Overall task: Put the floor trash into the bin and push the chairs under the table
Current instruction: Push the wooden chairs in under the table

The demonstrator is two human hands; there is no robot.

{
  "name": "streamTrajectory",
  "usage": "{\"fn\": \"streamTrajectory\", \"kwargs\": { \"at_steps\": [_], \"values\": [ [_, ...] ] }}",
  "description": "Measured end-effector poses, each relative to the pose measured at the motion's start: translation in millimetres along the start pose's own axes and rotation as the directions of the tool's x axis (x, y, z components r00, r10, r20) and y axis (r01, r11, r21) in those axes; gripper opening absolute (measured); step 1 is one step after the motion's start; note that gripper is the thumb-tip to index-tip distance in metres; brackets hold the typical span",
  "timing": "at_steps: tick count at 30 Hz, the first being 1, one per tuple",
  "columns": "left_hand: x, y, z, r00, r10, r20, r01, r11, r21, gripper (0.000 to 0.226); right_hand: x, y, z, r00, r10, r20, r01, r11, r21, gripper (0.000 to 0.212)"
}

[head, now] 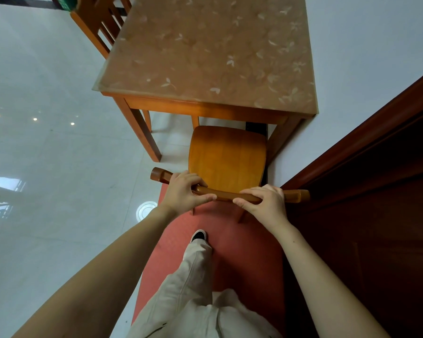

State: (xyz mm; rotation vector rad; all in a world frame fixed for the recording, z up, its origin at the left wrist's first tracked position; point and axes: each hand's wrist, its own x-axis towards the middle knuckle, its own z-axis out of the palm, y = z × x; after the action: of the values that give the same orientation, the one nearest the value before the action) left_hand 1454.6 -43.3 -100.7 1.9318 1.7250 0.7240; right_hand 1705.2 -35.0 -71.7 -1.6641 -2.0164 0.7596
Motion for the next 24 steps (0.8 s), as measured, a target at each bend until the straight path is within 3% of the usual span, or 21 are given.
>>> {"fn": "streamTrajectory", "kwargs": {
  "at_steps": [10, 19, 24],
  "values": [
    [13.6, 5.9, 3.2, 1.000, 0.007, -0.008, -0.008, 1.000, -0.012, 0.049, 15.4, 13.1, -1.8, 1.000, -0.021, 0.004, 0.021, 1.000, -0.014, 0.049],
    [28.1, -14.1, -6.3, 0.999, 0.032, -0.001, -0.032, 0.999, 0.004, 0.059, 27.2, 8.5, 16.0, 1.000, -0.021, -0.007, 0.021, 0.999, -0.029, 0.059],
    [39.5, -10.2, -8.6, 1.000, 0.022, -0.001, -0.022, 1.000, 0.000, 0.060, 38.6, 7.1, 9.6, 0.999, -0.043, -0.028, 0.043, 0.999, -0.020, 0.046]
  ]
}}
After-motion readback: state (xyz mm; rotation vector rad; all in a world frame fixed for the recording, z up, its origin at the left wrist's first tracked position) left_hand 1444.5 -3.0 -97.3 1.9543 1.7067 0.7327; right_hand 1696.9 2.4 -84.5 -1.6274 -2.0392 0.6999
